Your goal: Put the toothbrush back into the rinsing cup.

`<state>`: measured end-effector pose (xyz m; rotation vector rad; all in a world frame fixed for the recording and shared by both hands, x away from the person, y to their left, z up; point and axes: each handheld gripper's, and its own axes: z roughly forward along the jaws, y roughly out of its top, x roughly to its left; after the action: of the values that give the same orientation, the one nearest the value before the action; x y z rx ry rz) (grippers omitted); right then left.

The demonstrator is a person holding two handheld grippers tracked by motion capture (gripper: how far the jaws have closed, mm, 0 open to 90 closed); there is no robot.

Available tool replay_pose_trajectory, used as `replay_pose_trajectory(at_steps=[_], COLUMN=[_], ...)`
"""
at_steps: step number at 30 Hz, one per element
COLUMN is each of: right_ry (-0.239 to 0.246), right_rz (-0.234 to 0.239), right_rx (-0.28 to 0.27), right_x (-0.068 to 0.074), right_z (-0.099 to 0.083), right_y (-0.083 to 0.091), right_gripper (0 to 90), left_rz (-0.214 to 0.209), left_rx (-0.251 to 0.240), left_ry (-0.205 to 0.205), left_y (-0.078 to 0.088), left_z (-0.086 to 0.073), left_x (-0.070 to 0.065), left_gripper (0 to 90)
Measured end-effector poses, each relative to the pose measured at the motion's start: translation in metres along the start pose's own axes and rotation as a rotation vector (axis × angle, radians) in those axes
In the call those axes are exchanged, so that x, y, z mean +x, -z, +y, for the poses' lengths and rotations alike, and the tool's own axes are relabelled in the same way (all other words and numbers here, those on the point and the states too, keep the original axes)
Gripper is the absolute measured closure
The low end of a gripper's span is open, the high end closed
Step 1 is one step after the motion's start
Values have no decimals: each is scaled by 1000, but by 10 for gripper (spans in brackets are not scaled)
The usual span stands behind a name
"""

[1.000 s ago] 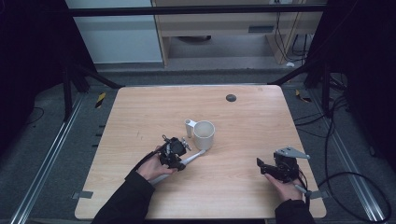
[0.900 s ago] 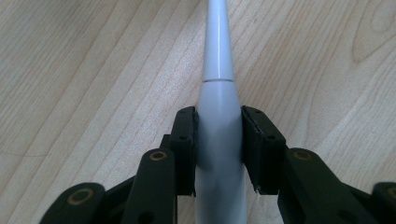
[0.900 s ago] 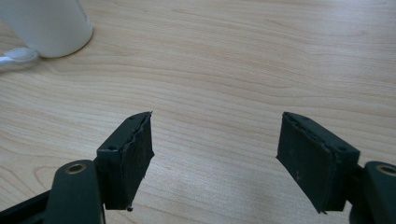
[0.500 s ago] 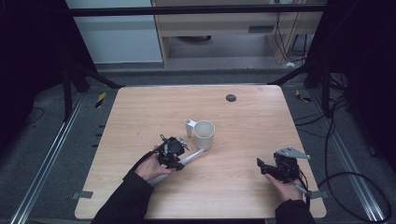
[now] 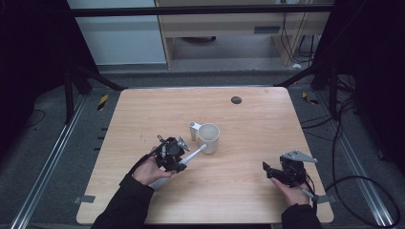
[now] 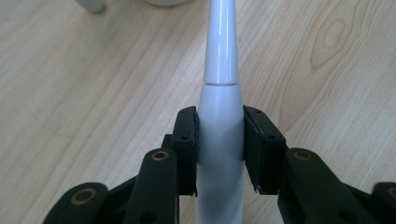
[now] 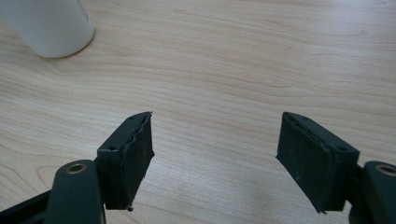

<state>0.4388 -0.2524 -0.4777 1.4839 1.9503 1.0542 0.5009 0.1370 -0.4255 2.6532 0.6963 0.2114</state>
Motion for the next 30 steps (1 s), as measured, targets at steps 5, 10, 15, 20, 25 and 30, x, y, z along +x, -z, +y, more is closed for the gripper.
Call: replay_pose_trajectory(at_steps=[5,10,15,20,25,30], right_ry=[2,2,4,5,7,7], right_rz=[0,0,-2,-5,-5,-5], right_rx=[-1,-1,-2,-8,-11,-13], right_x=[0,0,0,0,0,0], right_z=[0,0,0,0,0,0], right_y=[0,0,0,0,0,0], right_gripper=[267,267,267,267,267,267], left_rz=[20,51,79,123,162,201], left_rx=[-54,-111,-181,-273,-365,-449], left_ry=[19,26,45,82,112,138], left_y=[13,28,40,49,57,65], left_z=[-2,-4,-5,-7,-10,-13], left_x=[1,3,4,4,5,5], left_gripper=[671,671,670,670,670,670])
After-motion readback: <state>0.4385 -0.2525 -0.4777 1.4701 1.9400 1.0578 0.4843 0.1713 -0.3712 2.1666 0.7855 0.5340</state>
